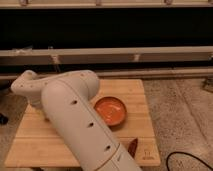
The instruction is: Place the white sponge in the ceramic bowl
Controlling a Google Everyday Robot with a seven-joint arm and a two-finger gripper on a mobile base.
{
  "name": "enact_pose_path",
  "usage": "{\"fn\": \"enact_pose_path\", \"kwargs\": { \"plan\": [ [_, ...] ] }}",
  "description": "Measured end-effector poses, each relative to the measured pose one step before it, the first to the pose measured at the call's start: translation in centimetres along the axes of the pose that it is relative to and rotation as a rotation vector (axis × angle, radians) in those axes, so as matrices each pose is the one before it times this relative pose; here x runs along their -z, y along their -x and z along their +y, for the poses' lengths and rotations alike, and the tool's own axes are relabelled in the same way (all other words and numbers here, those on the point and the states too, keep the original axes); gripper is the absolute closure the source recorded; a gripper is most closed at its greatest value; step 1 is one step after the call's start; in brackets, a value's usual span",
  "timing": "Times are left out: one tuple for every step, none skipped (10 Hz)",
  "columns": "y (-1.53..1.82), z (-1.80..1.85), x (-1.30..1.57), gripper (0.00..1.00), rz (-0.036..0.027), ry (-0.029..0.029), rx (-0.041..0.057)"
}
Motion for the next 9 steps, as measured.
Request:
{"fn": "enact_pose_path", "kwargs": {
  "plan": [
    [-0.201, -0.112, 0.185, 0.72, 0.00041, -0.00138, -0.00154],
    [0.028, 0.034, 0.122, 0.72, -0.00138, -0.00003, 0.00146],
    [-0.014, 0.003, 0.0, 0.72, -0.00001, 0.00042, 0.00277],
    [-0.145, -0.118, 0.037, 0.72, 0.00045, -0.00098, -0.00014],
    [-0.154, -0.179, 0.062, 0.72, -0.00047, -0.00089, -0.00195],
    [-0.148, -0.112, 0.078, 0.72, 0.00158, -0.00293, 0.00048],
    [0.03, 0.08, 0.004, 0.72, 0.00119, 0.00046, 0.00151],
    [0.046, 0.118, -0.151, 0.72, 0.00152, 0.00059, 0.00195],
    [-0.084, 0.014, -0.186, 0.72, -0.00028, 0.00122, -0.00006]
  ]
}}
